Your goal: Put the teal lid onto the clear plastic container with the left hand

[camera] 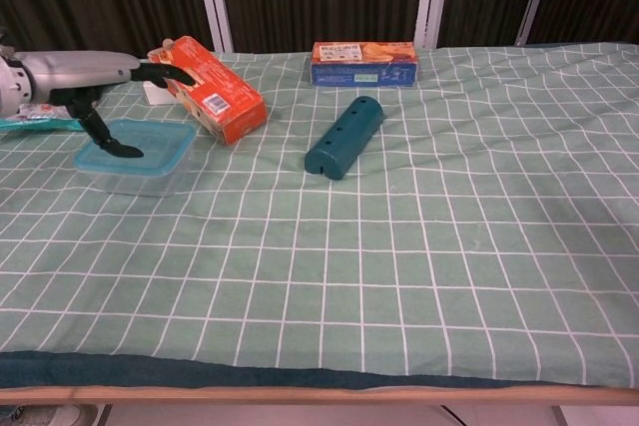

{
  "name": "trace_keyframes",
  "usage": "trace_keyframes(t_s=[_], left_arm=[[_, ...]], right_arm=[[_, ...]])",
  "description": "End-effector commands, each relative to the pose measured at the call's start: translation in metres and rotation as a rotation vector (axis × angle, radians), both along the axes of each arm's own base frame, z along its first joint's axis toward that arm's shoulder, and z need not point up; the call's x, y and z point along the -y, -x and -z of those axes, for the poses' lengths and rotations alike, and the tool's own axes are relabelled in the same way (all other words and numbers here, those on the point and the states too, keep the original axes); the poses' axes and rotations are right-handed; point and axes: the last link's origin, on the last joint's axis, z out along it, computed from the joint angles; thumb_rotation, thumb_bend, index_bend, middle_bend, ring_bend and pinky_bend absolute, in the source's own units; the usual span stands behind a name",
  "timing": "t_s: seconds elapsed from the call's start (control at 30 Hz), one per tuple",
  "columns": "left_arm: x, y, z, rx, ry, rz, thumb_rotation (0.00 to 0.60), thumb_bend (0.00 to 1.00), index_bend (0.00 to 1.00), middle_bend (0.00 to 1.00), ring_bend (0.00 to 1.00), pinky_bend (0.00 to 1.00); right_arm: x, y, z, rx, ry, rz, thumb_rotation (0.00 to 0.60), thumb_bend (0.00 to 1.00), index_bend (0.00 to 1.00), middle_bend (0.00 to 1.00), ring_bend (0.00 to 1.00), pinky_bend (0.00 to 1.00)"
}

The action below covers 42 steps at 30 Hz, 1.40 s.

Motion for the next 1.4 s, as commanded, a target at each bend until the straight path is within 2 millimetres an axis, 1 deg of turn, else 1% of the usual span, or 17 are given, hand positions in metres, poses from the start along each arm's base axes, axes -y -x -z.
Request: trace_keyframes(t_s=[0.03,0.1,0.23,0.4,0.63,1.1,1.23,1.4], left_arm=[[0.018,0.017,-0.006,-0.048,-0.038,0.013,0.6,0.23,0.0,0.05,0.14,0.0],[0.022,0.025,-0.005,-0.068,-0.05,0.004,0.6,0.23,0.0,0.05,0.14,0.0],[0.023,0.033,0.003,-0.082,-0.056,-0.029,0.6,0.23,0.0,0.05,0.15,0.0],[0.017,0.038,0.011,-0.103,-0.065,-0.047,0.6,0.23,0.0,0.05,0.15,0.0],[0.009,0.048,0.013,-0.106,-0.07,-0.096,0.6,0.23,0.0,0.05,0.14,0.0],[0.0,0.049,0.013,-0.107,-0.06,-0.122,0.6,0.23,0.0,0.05,0.16,0.0],[0.001,0.049,0.008,-0.12,-0.078,-0.109,0.6,0.23,0.0,0.14,0.18,0.0],[0.002,0.048,0.01,-0.114,-0.079,-0.106,0.6,0.23,0.0,0.14,0.21,0.0]], right_arm=[[-0.001,-0.001,0.0,0.004,-0.005,-0.009,0.6,0.16,0.0,0.0,0.0,0.0],[-0.002,-0.002,0.001,0.005,-0.01,-0.016,0.6,0.16,0.0,0.0,0.0,0.0],[-0.004,-0.004,0.003,0.003,-0.021,-0.026,0.6,0.16,0.0,0.0,0.0,0.0],[-0.006,-0.003,0.0,0.011,-0.013,-0.029,0.6,0.16,0.0,0.0,0.0,0.0],[-0.005,-0.002,-0.002,0.013,-0.009,-0.023,0.6,0.16,0.0,0.0,0.0,0.0],[-0.003,-0.002,0.0,0.007,-0.01,-0.016,0.6,0.16,0.0,0.0,0.0,0.0],[-0.003,-0.001,0.0,0.008,-0.01,-0.016,0.6,0.16,0.0,0.0,0.0,0.0],[-0.003,-0.002,0.001,0.007,-0.013,-0.02,0.6,0.16,0.0,0.0,0.0,0.0]])
